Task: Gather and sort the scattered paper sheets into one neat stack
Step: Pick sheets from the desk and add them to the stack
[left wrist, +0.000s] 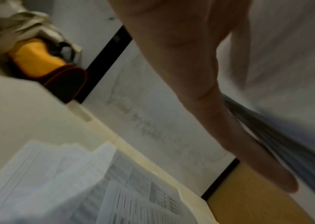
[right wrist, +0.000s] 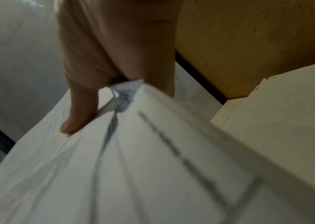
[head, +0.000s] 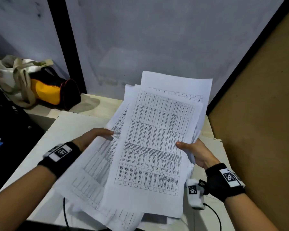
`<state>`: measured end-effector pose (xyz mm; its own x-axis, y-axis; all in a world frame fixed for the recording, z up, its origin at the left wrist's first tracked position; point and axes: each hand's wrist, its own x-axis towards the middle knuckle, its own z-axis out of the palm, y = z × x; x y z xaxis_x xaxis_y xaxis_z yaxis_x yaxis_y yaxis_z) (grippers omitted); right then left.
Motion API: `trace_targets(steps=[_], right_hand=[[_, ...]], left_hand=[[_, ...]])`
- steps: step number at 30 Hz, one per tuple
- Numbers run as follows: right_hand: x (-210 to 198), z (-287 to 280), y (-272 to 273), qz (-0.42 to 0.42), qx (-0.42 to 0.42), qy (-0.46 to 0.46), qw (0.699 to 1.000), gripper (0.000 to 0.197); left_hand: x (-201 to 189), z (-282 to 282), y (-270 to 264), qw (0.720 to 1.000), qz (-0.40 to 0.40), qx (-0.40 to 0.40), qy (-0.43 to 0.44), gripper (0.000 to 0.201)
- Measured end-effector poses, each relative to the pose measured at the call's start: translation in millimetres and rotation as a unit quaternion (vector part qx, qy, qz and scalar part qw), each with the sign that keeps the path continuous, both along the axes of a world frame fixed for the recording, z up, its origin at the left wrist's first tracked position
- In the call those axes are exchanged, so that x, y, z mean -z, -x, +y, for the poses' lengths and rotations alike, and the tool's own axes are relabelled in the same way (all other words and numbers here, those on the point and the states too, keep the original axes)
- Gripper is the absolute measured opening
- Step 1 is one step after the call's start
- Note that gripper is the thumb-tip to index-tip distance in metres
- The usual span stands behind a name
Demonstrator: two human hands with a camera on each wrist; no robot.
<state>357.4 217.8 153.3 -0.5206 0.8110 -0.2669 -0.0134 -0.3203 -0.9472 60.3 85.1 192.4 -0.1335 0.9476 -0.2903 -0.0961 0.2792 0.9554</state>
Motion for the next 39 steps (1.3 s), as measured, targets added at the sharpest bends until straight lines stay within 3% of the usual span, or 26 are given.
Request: trace_targets(steps=[2,4,6,8,10,12,15,18,21,25,31,37,38,39], right_hand=[[0,4,1,0.012,0.001,0.002,1.0,0.089],[1,6,4,-0.002,-0.002,0.014,1.0,0.092],[6,7,8,-0.036,-0.012,0.03,0.999,0.086],[9,3,15,-0.051,-0.045,0.043,0.997,0.076],[10,0,22,-0.067,-0.064,0.043,0.995,0.05],[7,-1,28,-0.136,-0.064,-0.005,0.989,0.037],[1,7,28,-0.198,0.007,-0.104,0.975,0.038],[-12,8,34,-0.152,0.095,-0.178,0.968,0.018],[-15,2,45,-0.088,0.123,-0.217,0.964,0.025],[5,-5,56,-0.032,0.108,-0.202,0.973,0.043],[35,-8,66,-0.028,0.091,-0.152,0.984,0.047],[15,10,64,0.011,0.078,-0.175,0.981,0.033],[15,14,63,0.022,0.085,-0.164,0.983,0.04],[16,16,64,0.032,0.102,-0.145,0.984,0.062]], left_hand=[[15,11,9,0.997,-0.047,0.044,0.032,0.077],[23,25,9,0.994,-0.029,0.095,0.042,0.093],[33,29,6,0.99,-0.03,0.127,0.055,0.093],[43,35,-3,0.992,-0.017,0.113,0.058,0.079],[55,41,-10,0.994,0.019,0.09,0.053,0.051],[59,41,-11,0.995,0.049,0.075,0.053,0.032],[53,42,-4,0.995,0.094,0.044,-0.002,0.027],[37,45,-5,0.989,0.114,-0.007,-0.093,0.017],[33,47,-10,0.982,0.093,-0.072,-0.148,0.014],[49,42,-19,0.978,0.095,-0.081,-0.166,0.018],[63,49,-26,0.965,0.018,-0.211,-0.155,0.023],[58,63,-15,0.961,0.015,-0.224,-0.162,0.042],[58,64,-14,0.961,0.023,-0.224,-0.164,0.044],[59,64,-13,0.961,0.031,-0.22,-0.164,0.046]])
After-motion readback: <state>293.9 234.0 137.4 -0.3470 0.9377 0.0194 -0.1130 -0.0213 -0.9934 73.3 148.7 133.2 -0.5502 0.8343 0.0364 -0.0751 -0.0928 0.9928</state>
